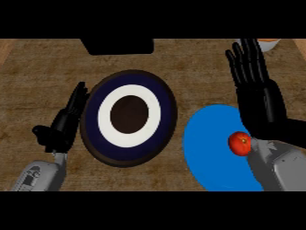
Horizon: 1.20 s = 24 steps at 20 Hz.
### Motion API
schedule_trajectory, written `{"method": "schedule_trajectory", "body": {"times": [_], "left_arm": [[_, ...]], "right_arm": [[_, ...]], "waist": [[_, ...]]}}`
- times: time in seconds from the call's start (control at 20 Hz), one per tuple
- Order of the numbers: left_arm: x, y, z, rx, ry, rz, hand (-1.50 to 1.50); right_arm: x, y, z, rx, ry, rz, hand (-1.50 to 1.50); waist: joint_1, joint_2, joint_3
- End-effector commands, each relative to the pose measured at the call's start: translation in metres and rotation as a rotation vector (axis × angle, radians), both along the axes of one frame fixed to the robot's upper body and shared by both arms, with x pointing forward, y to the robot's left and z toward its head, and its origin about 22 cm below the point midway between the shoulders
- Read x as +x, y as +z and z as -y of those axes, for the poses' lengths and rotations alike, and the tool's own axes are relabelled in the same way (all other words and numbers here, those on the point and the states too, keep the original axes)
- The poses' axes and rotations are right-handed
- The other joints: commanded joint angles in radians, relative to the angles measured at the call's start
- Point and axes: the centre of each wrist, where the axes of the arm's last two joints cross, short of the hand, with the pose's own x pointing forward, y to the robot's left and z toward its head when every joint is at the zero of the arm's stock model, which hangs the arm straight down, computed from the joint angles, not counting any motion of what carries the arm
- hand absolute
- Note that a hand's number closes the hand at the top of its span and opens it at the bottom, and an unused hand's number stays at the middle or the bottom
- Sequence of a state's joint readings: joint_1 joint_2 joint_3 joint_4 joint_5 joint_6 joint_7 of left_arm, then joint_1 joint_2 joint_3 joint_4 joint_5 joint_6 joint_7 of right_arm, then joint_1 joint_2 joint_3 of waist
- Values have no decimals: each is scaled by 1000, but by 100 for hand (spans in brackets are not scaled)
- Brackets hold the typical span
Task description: Pick the tomato from the plate and place it in the plate
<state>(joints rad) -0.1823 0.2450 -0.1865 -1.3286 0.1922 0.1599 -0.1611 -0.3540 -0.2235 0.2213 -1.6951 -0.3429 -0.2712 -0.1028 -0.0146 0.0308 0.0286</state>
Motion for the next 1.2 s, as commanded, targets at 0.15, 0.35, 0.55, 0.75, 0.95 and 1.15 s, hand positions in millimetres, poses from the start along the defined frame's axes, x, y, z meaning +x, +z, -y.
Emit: {"method": "schedule_trajectory", "body": {"times": [0.15, 0.35, 0.55, 0.75, 0.95, 1.15], "left_arm": [[19, 26, -18, 146, 67, 3, 0], [19, 26, -20, 171, 41, -18, 0], [17, 31, -24, 175, 49, -49, 0], [32, 62, -30, 190, 76, -54, 0], [24, 49, -20, 178, 70, -55, 0], [9, 44, -13, 186, 65, -64, 0]], "right_arm": [[20, -16, -9, 53, -12, -322, -150], [21, -18, 46, -768, -35, -165, 150], [-20, -103, 16, -452, -136, -480, -150], [-54, -123, 5, -598, -79, -385, -150], [-68, -119, 43, -739, -197, -290, -150], [-73, -51, 62, -759, -254, -228, -150]], "waist": [[22, -30, -29], [45, -33, -63], [10, -31, -28], [8, -33, -28], [3, -34, -29], [4, -36, -29]]}}
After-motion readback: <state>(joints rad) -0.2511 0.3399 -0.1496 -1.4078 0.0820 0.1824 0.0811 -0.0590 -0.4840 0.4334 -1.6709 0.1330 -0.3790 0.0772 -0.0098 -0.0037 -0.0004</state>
